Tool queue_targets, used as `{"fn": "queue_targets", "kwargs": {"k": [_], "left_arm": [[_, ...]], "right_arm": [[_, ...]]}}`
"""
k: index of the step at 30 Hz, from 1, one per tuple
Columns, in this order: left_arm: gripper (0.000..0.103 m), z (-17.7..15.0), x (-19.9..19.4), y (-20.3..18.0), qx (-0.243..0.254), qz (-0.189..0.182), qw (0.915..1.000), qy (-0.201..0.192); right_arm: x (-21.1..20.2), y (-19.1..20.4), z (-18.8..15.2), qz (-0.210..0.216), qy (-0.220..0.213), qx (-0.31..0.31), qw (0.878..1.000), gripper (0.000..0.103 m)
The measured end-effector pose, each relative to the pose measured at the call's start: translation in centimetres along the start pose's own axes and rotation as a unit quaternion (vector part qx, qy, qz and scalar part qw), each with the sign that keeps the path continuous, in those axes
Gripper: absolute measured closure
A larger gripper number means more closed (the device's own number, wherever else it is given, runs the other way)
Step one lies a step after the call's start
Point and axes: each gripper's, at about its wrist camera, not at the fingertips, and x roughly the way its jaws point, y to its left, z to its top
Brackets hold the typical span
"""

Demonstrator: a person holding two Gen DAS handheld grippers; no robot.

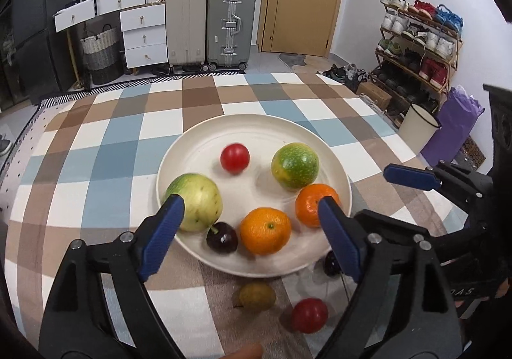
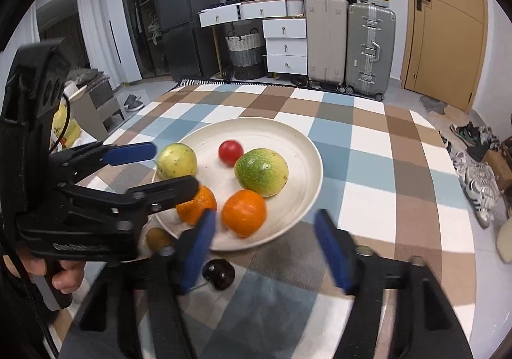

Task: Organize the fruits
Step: 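Withdraw both grippers toward the brown round fruit and the dark cherry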

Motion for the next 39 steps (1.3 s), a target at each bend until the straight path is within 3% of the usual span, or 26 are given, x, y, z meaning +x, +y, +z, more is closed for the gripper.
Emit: {"fn": "queue_targets", "kwargs": {"k": [2, 5, 21, 39], "left_arm": [[0.002, -0.4, -0.9, 0.4, -0.009, 0.005, 0.9999, -0.003], [0.001, -1.1, -2.4, 1.0, -0.013, 0.018, 0.9997, -0.011], [0.001, -4.8, -7.0, 2.2, -0.012, 0.044, 0.9989, -0.004], [0.001, -6.9, -4.6, 2.9, -0.014, 0.048, 0.9981, 0.035]], "right_arm": [[-0.6, -0.2, -0.3, 0.005, -0.003, 0.009, 1.0, 0.014], [-1.3, -0.2, -0.7, -0.002, -0.004, 0.018, 1.0, 0.001], [-2.8, 1.1, -2.0, -0.012, 0.002, 0.023, 1.0, 0.0], [-0.4, 1.5, -3.7, -0.017, 0.047, 0.023, 0.999, 0.0]]}}
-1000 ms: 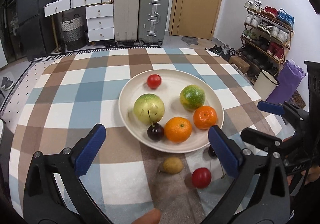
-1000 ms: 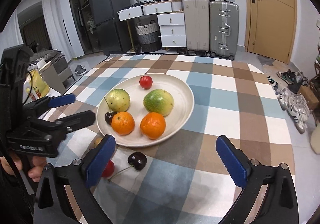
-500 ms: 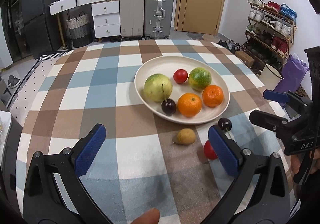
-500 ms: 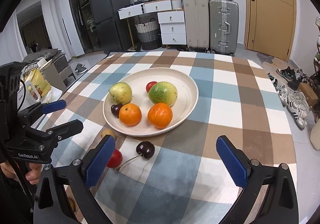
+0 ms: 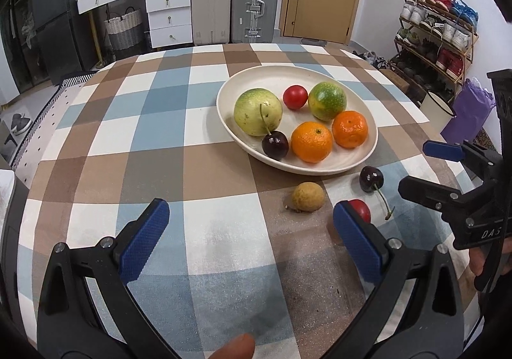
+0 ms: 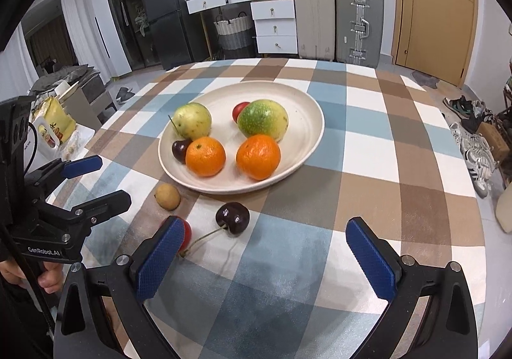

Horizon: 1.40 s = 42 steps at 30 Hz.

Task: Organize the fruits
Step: 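Withdraw both grippers toward the brown round fruit and the dark cherry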

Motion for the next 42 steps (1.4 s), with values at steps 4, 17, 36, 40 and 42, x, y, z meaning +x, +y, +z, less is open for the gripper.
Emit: {"fn": "queue_targets", "kwargs": {"k": [4, 17, 36, 40, 42], "left_arm": [[0.001, 0.1, 1.0, -0.1, -0.003, 0.0, 1.0, 0.008], [0.001, 0.7, 3.2, -0.3, -0.006, 0.003, 0.9996, 0.027], [0.001, 1.0, 4.8, -0.5, -0.01, -0.007, 0.9988, 0.048], [0.001, 0.9, 5.2, -0.7, -0.008, -0.011, 0.9983, 0.057], [0.001, 0.9, 5.4, -0.7, -0.01, -0.012, 0.998, 0.061]], "right_arm": [[0.6, -0.3, -0.1, 0.001, 0.008, 0.009, 1.0, 0.0], [3.0, -0.4, 0.1, -0.004, 0.024, 0.016, 1.0, 0.0], [4.5, -1.0, 0.1, -0.037, 0.041, 0.013, 0.998, 0.0], [4.4, -0.8, -0.1, -0.05, 0.039, -0.001, 0.998, 0.002], [4.4, -0.8, -0.2, -0.046, 0.038, 0.0, 0.998, 0.004]]}}
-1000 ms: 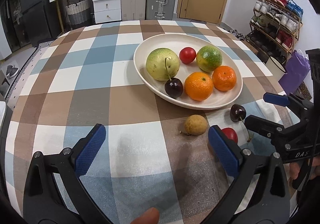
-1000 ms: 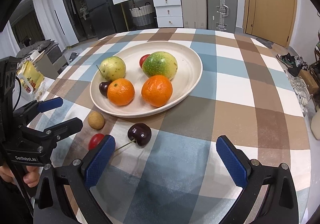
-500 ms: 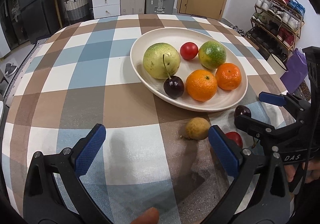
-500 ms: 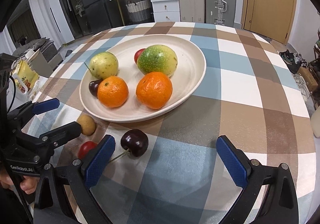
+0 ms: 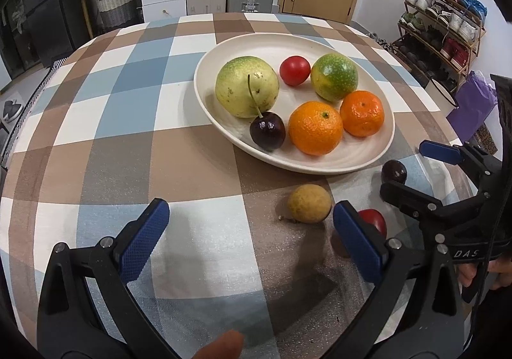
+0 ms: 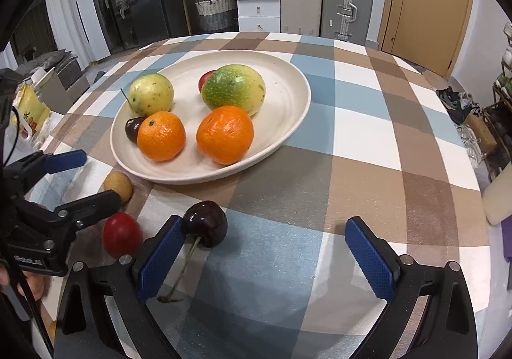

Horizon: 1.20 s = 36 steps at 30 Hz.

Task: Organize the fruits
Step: 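Withdraw both grippers toward the brown round fruit and the dark cherry, then grasp the brown round fruit with the left gripper while the right gripper grasps the cherry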

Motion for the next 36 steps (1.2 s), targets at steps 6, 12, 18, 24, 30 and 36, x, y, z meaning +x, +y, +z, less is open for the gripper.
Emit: {"fn": "queue_targets", "kwargs": {"k": [6, 12, 18, 24, 30, 36], "left_arm": [[0.008, 0.0, 0.0, -0.1, 0.004, -0.014, 0.9999, -0.001], [0.032, -0.2, -0.4, -0.8, 0.022, -0.042, 0.9988, -0.01], [0.073, -0.6, -0.8, -1.6, 0.04, -0.084, 0.9956, -0.012], [0.077, -0.7, -1.4, -1.6, 0.036, -0.091, 0.995, -0.021], [0.077, -0.7, -1.8, -1.3, 0.028, -0.093, 0.995, -0.025], [0.077, -0.7, -2.0, -1.1, 0.026, -0.094, 0.9949, -0.028]], "right_arm": [[-0.5, 0.5, 0.0, 0.008, -0.011, -0.013, 1.0, 0.026], [-1.2, 0.9, -0.3, 0.033, -0.024, -0.02, 0.999, 0.035], [-1.2, 1.2, -0.4, 0.05, -0.021, -0.023, 0.998, 0.045], [-1.5, 1.6, -0.6, 0.068, -0.023, -0.031, 0.997, 0.058], [-1.5, 2.2, -0.6, 0.078, -0.02, -0.039, 0.996, 0.069], [-1.6, 2.3, -0.6, 0.081, -0.024, -0.04, 0.996, 0.076]]}}
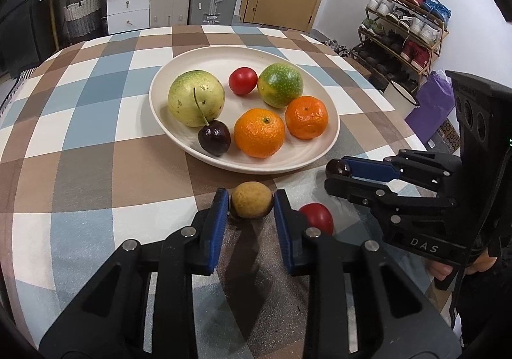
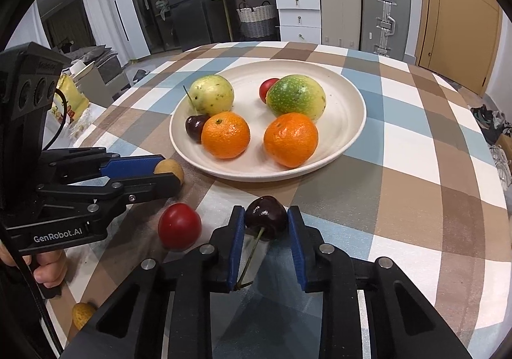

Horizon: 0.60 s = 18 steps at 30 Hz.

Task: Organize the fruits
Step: 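Grasp the brown round fruit with the left gripper while the right gripper grasps the cherry, then carry the brown fruit and cherry onto the plate and open both grippers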

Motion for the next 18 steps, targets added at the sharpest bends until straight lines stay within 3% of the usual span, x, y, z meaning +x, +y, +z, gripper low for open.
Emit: {"fn": "queue_targets", "kwargs": {"k": [18], "left_arm": [[0.077, 0.9, -3.4, -0.5, -0.004, 0.001, 0.9992, -0.04]], "right_arm": [[-4.3, 0.1, 1.3, 0.001, -0.049, 0.001, 0.999, 0.076]]}}
